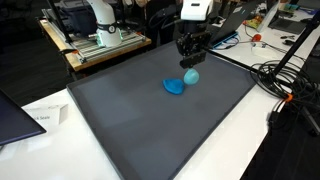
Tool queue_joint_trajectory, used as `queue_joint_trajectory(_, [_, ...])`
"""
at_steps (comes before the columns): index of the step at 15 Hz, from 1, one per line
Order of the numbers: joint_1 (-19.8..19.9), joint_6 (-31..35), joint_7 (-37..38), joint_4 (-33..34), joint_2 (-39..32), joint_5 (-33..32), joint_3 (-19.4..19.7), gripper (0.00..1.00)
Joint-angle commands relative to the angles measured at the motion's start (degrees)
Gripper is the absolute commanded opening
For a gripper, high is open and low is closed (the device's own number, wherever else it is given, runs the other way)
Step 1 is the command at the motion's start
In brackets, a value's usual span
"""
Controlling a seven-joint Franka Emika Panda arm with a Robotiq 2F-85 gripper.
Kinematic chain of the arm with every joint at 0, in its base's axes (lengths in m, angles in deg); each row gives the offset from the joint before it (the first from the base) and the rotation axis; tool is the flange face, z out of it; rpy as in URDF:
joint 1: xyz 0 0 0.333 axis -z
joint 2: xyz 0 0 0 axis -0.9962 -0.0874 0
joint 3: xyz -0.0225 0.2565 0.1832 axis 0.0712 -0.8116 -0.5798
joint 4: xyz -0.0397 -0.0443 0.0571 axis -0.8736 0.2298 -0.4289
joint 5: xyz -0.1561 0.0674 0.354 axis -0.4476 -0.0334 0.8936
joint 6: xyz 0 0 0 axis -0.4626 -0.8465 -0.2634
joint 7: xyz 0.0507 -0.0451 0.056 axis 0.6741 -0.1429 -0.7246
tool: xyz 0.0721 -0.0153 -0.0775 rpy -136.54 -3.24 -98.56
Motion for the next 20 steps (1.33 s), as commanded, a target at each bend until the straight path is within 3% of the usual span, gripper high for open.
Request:
queue_joint_trajectory(1, [2.67, -5.77, -5.14, 4.63, -1.23, 3.8, -0.96, 0.22])
queue_joint_trajectory(7, [5.84, -12.31, -11.4, 9.56, -3.37, 6.99, -0.91, 0.22])
queue_joint_trajectory(14, [12.08, -14.06, -22.9, 12.06, -5.88, 16.25, -1.89, 0.22])
queue_joint_trajectory(20, [15.73, -13.12, -27.89, 13.24, -9.04, 21.72, -2.48, 0.22])
